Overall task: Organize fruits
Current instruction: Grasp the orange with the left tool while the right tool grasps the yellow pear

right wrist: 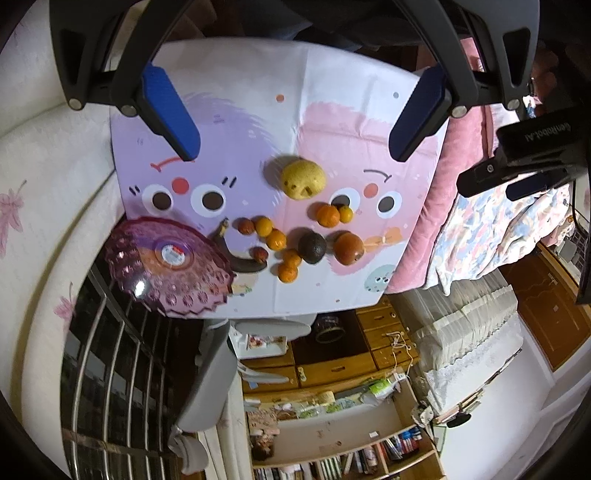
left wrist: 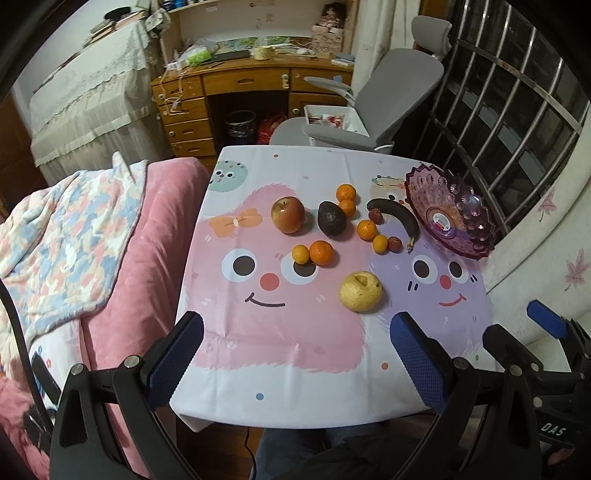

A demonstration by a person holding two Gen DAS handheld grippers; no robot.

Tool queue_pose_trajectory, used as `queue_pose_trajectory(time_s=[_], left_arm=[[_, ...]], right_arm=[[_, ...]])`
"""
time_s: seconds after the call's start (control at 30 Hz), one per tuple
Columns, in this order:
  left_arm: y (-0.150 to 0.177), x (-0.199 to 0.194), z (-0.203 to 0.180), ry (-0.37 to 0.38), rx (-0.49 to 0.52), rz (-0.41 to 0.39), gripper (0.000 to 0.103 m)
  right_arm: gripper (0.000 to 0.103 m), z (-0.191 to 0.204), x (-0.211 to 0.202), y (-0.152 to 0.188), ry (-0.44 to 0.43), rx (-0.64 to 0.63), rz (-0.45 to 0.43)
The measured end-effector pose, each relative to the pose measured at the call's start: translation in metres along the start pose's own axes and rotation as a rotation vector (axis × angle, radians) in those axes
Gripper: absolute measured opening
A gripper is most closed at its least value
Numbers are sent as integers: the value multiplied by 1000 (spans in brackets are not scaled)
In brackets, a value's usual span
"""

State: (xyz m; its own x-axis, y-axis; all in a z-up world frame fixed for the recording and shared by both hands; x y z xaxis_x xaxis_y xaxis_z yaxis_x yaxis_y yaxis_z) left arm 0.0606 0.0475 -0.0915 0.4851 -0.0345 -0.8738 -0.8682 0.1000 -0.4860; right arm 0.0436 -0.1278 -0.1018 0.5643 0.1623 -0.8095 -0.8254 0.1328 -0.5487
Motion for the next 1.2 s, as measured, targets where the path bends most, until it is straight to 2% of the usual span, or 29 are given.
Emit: queue_pose_trajectory(time_s=[0.17, 0.37, 0.5, 0.63, 0.73, 0.9, 1.2], left_arm=[[-16, 13, 5, 56, 110, 5, 101], [-31, 41, 7, 108, 190, 63, 101], [-40, 62, 4, 141, 233, 106, 101], [-51, 82, 4, 126, 286, 144, 101], [-58, 101, 4, 115, 316, 188, 101], [-70, 139, 2, 112, 347, 247, 101], [-70, 227, -21, 161, 407, 368, 101]], right_arm=[[103, 16, 8, 1, 12, -39, -53], [103, 23, 22, 12, 52, -68, -66], [102, 31, 36, 21, 77, -150, -63], [102, 46, 50, 26, 66, -281, -84], [102, 53, 66, 28, 81, -349, -75], [102, 51, 92, 22, 65, -343, -58], [102, 46, 168, 40, 69, -408, 53]])
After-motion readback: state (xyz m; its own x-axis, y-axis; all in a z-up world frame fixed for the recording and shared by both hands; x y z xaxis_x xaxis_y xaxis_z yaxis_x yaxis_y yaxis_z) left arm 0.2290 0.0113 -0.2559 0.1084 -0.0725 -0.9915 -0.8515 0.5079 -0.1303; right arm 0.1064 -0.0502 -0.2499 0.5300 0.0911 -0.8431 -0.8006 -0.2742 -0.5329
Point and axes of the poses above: each gripper's, at about its wrist camera, not at the fingertips, and x roughly the way its jaws point, z to its left, y to its underside, the point moved 10 cm from there along x, roughly the way its jaws point, and after that the axes turned 9 degrees about x, right-handed, at the moved point
